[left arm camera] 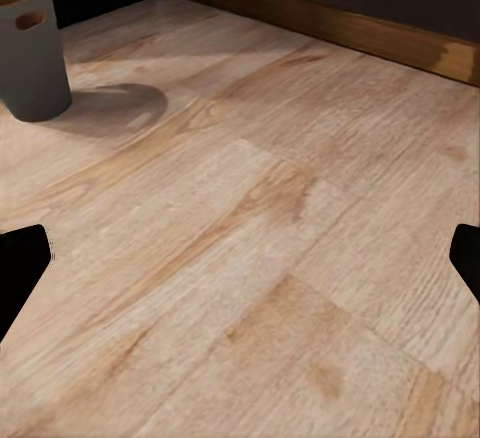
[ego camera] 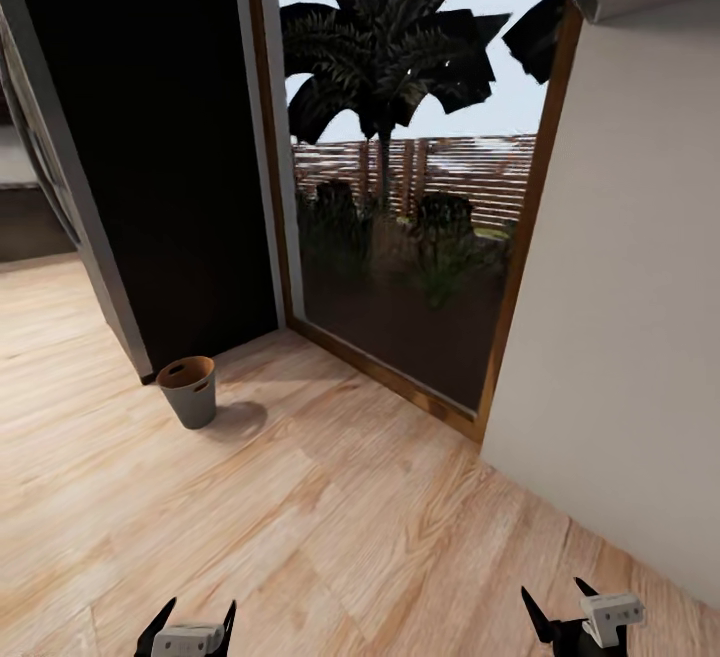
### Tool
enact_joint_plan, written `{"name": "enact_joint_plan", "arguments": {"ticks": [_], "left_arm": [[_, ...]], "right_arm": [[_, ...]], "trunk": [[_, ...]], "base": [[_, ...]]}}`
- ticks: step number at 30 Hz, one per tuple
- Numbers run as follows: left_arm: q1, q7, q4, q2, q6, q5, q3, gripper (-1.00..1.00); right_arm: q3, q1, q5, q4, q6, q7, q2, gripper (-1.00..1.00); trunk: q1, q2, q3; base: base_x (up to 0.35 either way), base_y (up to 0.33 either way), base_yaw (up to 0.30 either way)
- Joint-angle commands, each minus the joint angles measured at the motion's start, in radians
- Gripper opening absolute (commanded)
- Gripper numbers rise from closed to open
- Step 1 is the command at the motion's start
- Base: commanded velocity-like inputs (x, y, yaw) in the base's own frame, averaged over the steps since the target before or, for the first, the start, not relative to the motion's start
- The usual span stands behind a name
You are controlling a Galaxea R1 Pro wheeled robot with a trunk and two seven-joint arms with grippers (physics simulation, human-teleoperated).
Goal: Put the three can of soda from the living room inside the tash can in the kitchen.
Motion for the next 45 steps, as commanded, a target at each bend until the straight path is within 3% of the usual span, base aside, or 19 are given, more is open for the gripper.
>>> {"name": "enact_joint_plan", "arguments": {"ticks": [1,45], "left_arm": [[0.0,0.0,0.0,0.0,0.0,0.0,0.0,1.0],[0.0,0.0,0.0,0.0,-0.001,0.0,0.0,1.0]], "right_arm": [[0.0,0.0,0.0,0.0,0.0,0.0,0.0,1.0],[0.001,0.0,0.0,0.0,0.0,0.0,0.0,1.0]], "trunk": [[0.0,0.0,0.001],[0.0,0.0,0.039]], "base": [[0.187,-0.135,0.241],[0.185,-0.131,0.221]]}}
